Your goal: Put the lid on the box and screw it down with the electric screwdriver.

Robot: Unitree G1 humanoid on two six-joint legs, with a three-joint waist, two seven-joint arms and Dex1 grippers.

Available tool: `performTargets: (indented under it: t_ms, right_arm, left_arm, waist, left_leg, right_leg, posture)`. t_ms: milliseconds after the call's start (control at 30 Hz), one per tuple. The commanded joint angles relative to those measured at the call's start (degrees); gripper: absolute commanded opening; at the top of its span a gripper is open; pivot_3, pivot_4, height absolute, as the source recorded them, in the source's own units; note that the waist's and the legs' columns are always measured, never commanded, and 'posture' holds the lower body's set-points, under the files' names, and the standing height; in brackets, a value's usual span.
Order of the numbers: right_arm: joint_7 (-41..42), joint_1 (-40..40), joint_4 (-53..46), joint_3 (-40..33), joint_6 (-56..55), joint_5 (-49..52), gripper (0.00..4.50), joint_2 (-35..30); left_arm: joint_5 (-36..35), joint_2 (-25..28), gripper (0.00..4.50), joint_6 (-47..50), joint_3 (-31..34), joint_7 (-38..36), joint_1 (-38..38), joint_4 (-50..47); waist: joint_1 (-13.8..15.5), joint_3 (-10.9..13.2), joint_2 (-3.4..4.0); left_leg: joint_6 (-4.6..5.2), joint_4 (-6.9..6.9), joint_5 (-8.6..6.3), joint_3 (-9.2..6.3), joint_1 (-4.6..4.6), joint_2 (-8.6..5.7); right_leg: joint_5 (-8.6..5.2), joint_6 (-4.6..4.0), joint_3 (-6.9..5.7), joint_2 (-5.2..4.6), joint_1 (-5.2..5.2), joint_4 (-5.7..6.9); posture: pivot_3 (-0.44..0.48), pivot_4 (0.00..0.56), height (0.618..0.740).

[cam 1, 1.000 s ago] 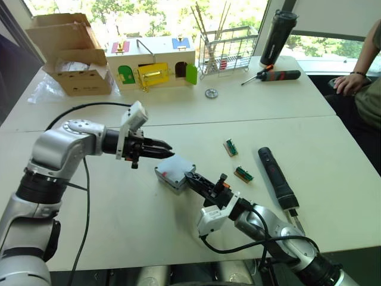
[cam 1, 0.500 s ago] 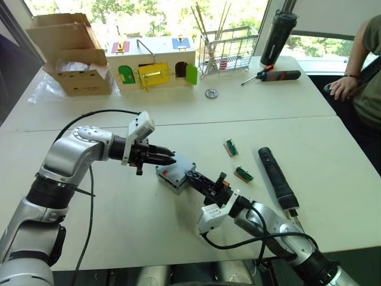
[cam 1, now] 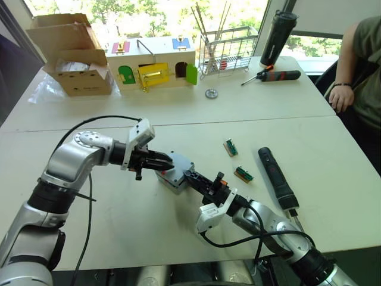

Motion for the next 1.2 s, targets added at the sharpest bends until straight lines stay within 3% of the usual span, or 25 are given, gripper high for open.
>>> performTargets:
  t_ms: [33, 333, 500, 633, 1200]
  right_arm:
    - [0.74, 1.5, 0.0, 0.25, -0.92, -0.39, 0.16, -0.62]
    - [1.23, 2.86, 0.28, 0.43, -2.58, -0.08, 0.16, -1.21]
    - [1.16, 2.99, 0.43, -0.18, -3.12, 0.15, 2.54, -1.16]
    - [0.92, 3.41, -0.09, -1.03, -3.72, 0.05, 3.98, -1.76]
    - [0.54, 8.16, -4.85, -4.77, -6.1, 1.46, 3.98, -5.24]
  left_arm:
    - [3.21, 0.61, 1.2, -3.2, -2.23, -0.85, 0.97, -1.25]
    - [7.28, 0.73, 1.2, -7.34, -5.27, -1.91, 3.6, -1.22]
    - [9.7, 0.63, 1.12, -9.76, -6.55, -1.77, 4.28, -0.04]
    - [11.24, 0.18, 1.12, -10.92, -7.39, -1.46, 4.87, 0.5]
    - [18.05, -0.5, 1.12, -16.9, -10.75, 0.24, 8.46, 2.45]
  waist:
    - [0.04, -0.01, 0.01]
    - [0.25, -0.1, 0.01]
    - [0.37, -0.36, -0.17]
    - [0.39, -0.69, -0.18]
    - [1.85, -1.44, 0.15]
  left_leg:
    - [0.0, 0.0, 0.0, 0.0, 0.03, 0.0]
    - [0.05, -0.23, -0.03, 0.02, 0.75, -0.01]
    - [0.06, -0.69, -0.04, 0.04, 1.47, 0.0]
    - [0.32, -0.86, -0.2, 0.03, 2.06, 0.01]
    - [0.42, -0.87, -0.26, -0.03, 2.22, -0.06]
  right_leg:
    - [0.0, 0.0, 0.0, 0.0, 0.04, 0.0]
    - [0.0, -0.01, 0.02, -0.01, 0.7, -0.14]
    - [-0.01, -0.01, 0.05, -0.01, 1.33, -0.45]
    - [-0.13, 0.12, 0.06, 0.0, 1.92, -0.61]
    - [-0.14, 0.14, 0.12, -0.02, 2.26, -1.41]
  posture:
    - [0.0, 0.15, 0.74]
    - [0.0, 0.15, 0.74]
    - [0.0, 0.15, 0.74]
    - [0.0, 0.15, 0.74]
    - [0.0, 0.15, 0.74]
